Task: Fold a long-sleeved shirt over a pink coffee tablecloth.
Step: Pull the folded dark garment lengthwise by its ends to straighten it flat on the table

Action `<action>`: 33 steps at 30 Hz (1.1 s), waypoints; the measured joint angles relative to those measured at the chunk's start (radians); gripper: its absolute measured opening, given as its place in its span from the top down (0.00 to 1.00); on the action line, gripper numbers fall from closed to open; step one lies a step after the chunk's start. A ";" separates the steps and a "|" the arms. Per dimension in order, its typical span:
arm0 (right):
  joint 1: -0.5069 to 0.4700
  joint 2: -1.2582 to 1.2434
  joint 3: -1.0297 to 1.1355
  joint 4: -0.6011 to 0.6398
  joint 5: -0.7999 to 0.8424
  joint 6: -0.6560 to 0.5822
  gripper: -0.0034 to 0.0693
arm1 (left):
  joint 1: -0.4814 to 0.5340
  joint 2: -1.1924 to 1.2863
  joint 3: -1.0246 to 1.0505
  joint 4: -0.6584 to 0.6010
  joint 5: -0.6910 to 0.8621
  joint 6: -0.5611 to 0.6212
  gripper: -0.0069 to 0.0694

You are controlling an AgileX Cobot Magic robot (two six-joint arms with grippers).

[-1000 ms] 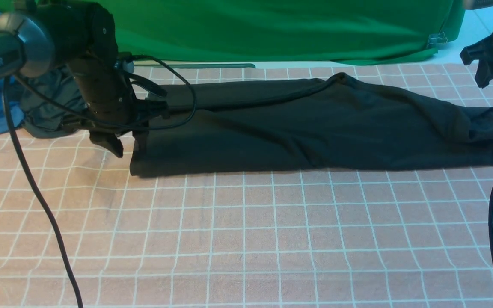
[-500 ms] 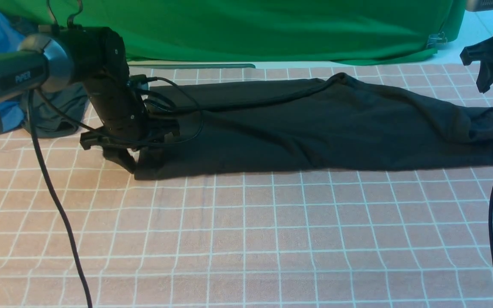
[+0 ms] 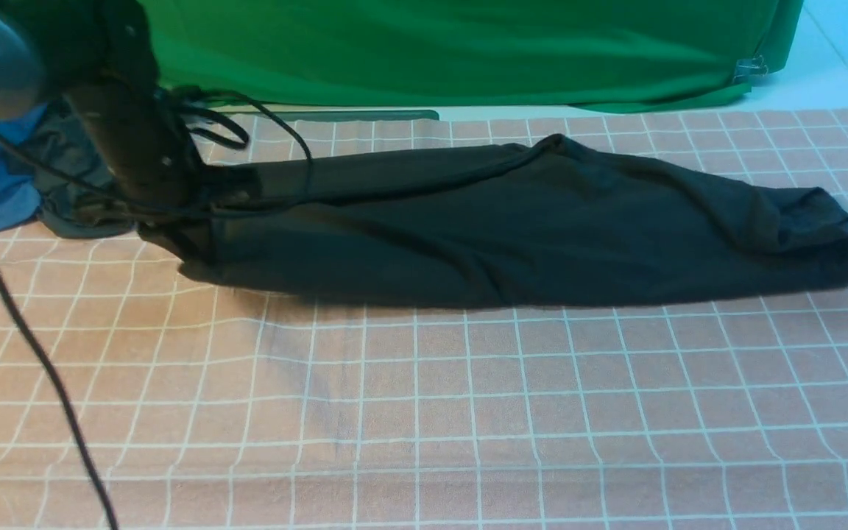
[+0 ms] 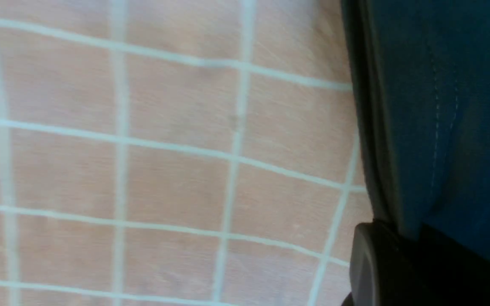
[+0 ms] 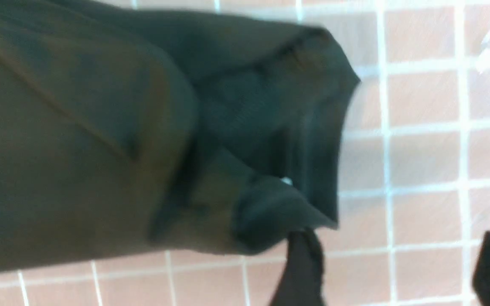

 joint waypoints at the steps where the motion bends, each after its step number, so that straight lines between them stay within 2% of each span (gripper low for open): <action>1: -0.004 0.002 0.036 0.016 0.000 -0.027 0.14 | 0.017 -0.005 0.000 0.002 -0.006 0.000 0.84; 4: 0.002 0.017 0.113 0.066 0.002 -0.079 0.09 | 0.046 -0.003 0.000 0.006 -0.009 0.000 0.84; 10: 0.035 0.029 0.239 0.087 -0.004 -0.153 0.09 | 0.057 -0.003 0.001 0.027 -0.010 0.000 0.84; 20: 0.055 0.044 0.283 0.082 -0.255 -0.178 0.12 | 0.057 -0.003 0.001 0.015 -0.021 0.000 0.84; 24: 0.055 0.073 0.283 0.081 -0.318 -0.183 0.17 | 0.057 -0.003 0.001 0.015 -0.021 0.000 0.84; 26: 0.055 0.087 0.283 0.081 -0.318 -0.183 0.30 | 0.057 -0.003 0.001 0.015 -0.021 0.000 0.84; 28: 0.055 0.092 0.283 0.082 -0.300 -0.183 0.59 | 0.057 -0.003 0.001 0.004 -0.021 0.000 0.84; 30: 0.055 0.089 0.281 0.084 -0.278 -0.180 0.78 | 0.057 -0.004 0.001 -0.005 -0.022 -0.001 0.84; 31: 0.055 0.084 0.281 0.084 -0.255 -0.179 0.83 | 0.057 -0.005 0.001 -0.012 -0.022 -0.001 0.84; 33: 0.055 0.071 0.281 0.085 -0.199 -0.173 0.84 | 0.057 -0.019 0.001 -0.017 -0.016 -0.002 0.84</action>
